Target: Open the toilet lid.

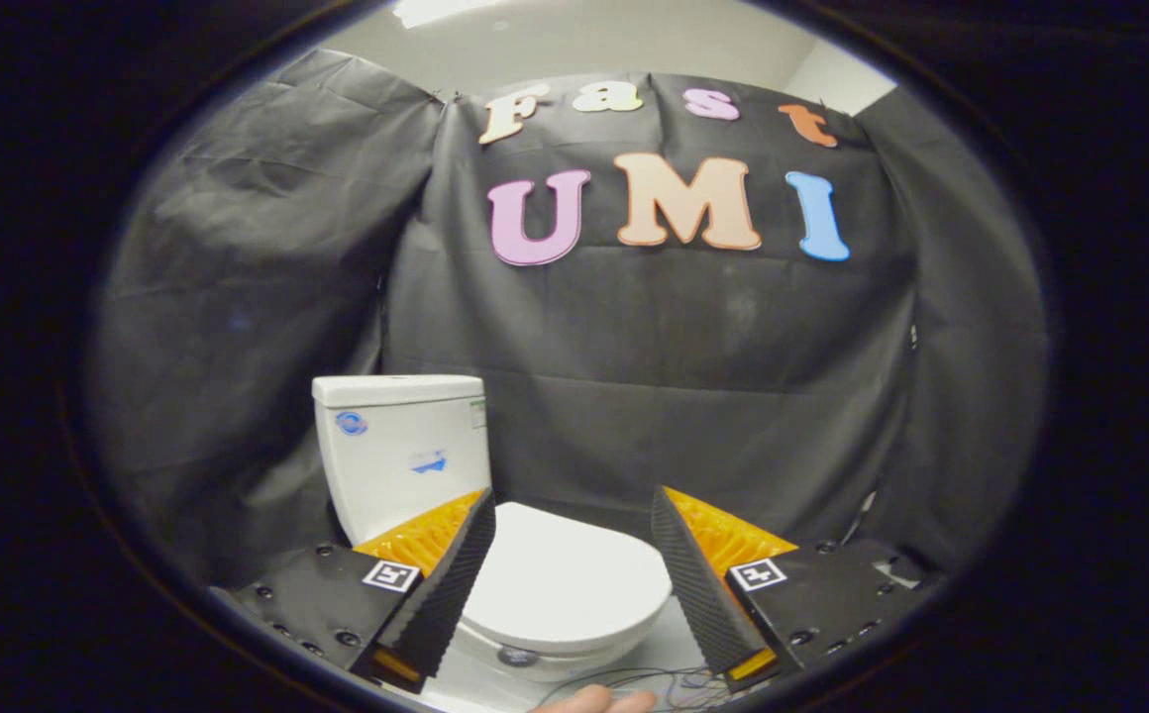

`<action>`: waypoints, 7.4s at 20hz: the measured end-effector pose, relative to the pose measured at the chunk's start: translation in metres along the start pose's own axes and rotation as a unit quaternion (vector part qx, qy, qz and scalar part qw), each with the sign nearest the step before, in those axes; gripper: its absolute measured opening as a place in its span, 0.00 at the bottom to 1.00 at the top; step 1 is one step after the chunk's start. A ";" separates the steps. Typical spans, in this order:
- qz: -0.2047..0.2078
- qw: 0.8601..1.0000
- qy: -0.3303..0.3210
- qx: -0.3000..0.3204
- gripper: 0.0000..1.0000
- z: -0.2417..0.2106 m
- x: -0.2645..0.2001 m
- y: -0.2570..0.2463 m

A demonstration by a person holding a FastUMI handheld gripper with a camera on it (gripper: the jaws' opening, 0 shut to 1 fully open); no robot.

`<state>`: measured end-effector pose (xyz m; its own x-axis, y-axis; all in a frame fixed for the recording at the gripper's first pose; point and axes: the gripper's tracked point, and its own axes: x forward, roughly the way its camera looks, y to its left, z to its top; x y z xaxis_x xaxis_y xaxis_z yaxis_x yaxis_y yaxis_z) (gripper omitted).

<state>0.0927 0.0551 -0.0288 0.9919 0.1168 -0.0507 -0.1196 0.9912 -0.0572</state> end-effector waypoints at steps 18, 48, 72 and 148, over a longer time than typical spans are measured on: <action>-0.057 0.978 0.084 0.182 0.98 -0.125 0.007 0.038; -0.120 0.738 0.216 0.628 0.21 -0.308 0.038 0.064; -0.168 0.726 0.174 0.644 0.00 -0.289 0.034 0.066; -0.217 0.943 0.152 0.202 0.00 -0.026 0.113 0.182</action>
<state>0.1814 0.2475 -0.0710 0.8783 -0.2681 -0.3959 0.3816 0.8919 0.2426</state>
